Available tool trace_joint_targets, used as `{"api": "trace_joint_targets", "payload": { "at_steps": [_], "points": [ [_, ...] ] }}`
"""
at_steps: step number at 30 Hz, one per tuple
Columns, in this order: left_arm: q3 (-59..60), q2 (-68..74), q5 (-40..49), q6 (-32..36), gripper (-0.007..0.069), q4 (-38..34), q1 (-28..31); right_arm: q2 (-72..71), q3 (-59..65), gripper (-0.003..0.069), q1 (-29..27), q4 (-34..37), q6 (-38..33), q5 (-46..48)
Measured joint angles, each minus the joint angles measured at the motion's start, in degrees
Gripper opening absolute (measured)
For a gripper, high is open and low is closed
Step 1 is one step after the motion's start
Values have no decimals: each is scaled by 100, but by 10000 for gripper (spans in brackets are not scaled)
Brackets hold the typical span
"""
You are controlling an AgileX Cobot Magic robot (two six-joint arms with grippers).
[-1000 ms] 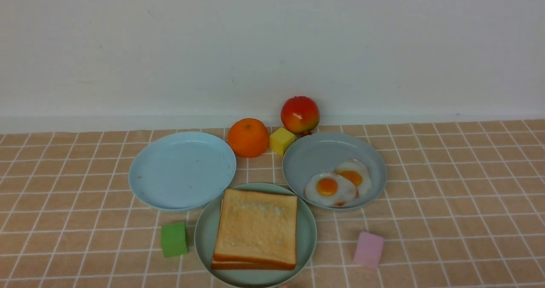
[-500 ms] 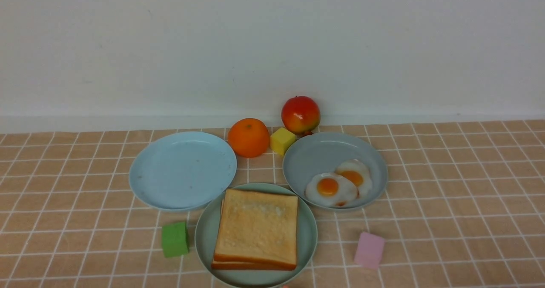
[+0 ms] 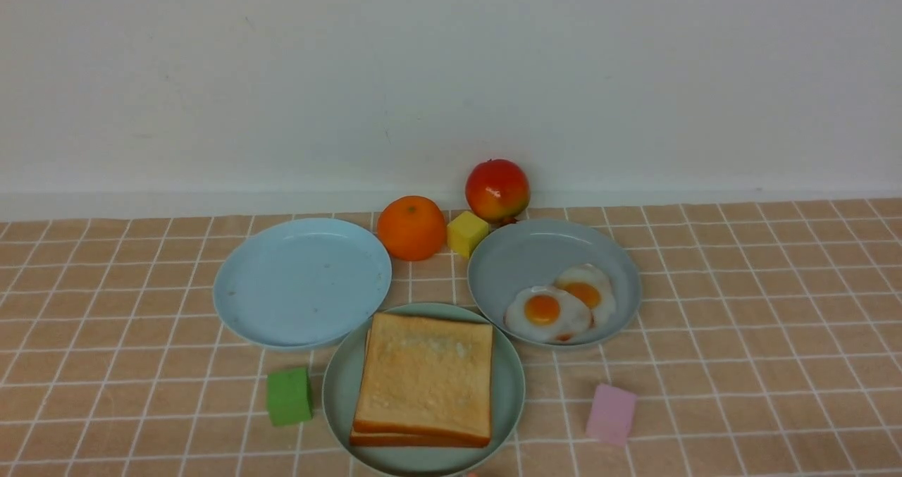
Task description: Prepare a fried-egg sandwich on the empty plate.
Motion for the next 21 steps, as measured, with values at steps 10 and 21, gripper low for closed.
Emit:
{"api": "trace_joint_targets", "payload": {
  "at_steps": [10, 21],
  "points": [
    [0, 0, -4, 5, 71, 5, 0, 0, 0, 103, 0, -4, 0, -18],
    [0, 0, -4, 5, 78, 5, 0, 0, 0, 106, 0, -4, 0, -18]
  ]
}}
